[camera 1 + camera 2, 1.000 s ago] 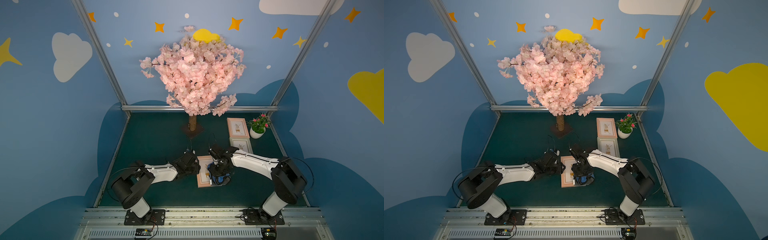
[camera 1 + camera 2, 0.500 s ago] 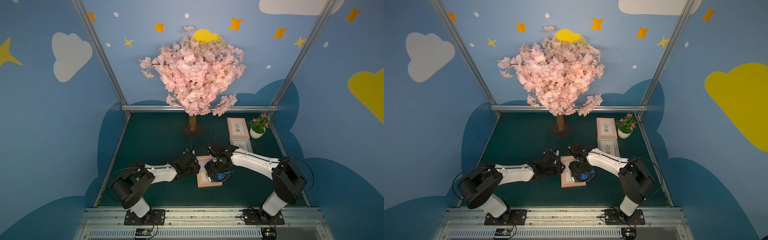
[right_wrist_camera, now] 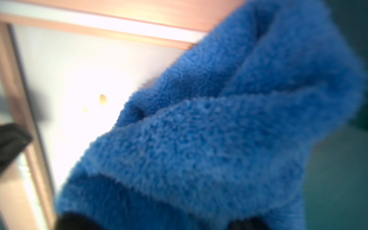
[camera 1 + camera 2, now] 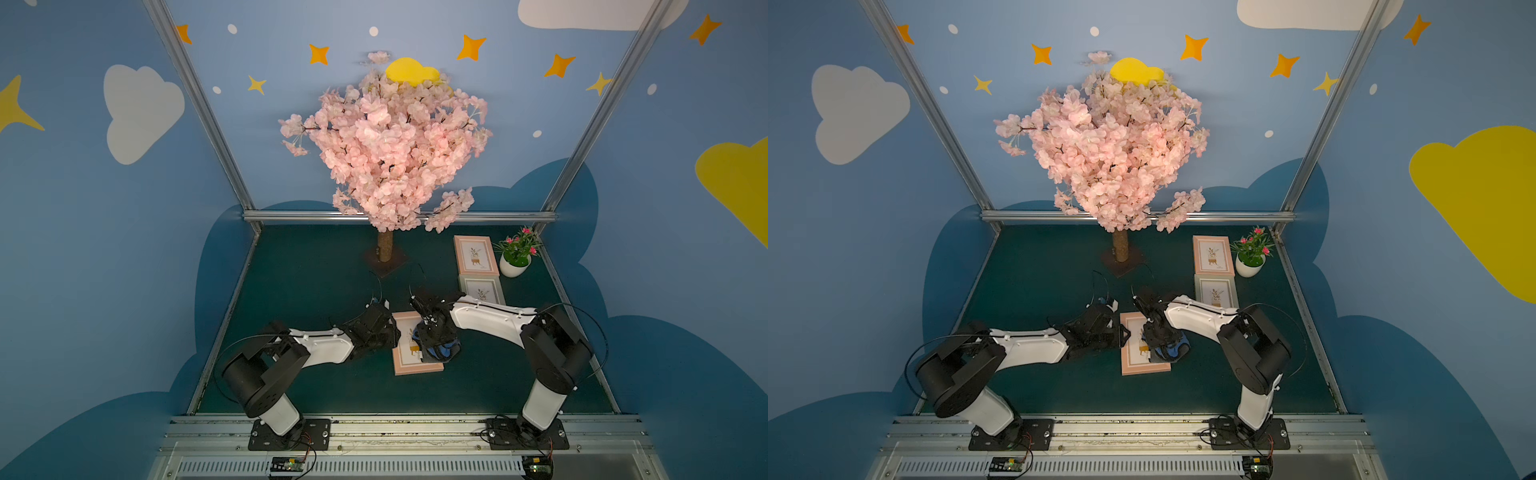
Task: Wipe the picture frame with a cloth
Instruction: Wipe the dirt from the picture frame.
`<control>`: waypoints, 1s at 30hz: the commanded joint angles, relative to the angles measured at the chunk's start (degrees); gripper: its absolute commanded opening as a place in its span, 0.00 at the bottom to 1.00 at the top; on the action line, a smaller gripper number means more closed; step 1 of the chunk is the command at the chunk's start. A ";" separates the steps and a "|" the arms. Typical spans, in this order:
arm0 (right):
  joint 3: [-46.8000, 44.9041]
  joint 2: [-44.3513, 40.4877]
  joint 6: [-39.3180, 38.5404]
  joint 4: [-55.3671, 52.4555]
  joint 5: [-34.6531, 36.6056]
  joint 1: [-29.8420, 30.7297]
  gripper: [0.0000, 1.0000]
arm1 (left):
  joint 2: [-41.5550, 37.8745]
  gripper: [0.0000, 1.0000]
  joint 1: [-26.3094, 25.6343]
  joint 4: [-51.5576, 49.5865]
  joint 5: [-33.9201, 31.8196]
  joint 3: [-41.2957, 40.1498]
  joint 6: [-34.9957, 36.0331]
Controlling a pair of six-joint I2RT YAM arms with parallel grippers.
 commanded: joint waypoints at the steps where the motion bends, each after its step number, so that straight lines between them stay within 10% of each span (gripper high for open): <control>1: -1.49 -0.87 -0.02 1.41 -0.77 0.65 0.30 | 3.11 0.41 0.72 -4.27 -1.03 -1.21 0.39; 14: 8.41 4.55 -1.19 -1.23 0.75 -2.10 0.01 | 5.87 0.39 0.71 -6.00 -1.20 0.36 0.75; 30: -0.89 -1.82 3.85 -4.83 -1.68 0.97 0.00 | 7.12 0.37 1.41 -7.70 -2.79 1.06 -0.23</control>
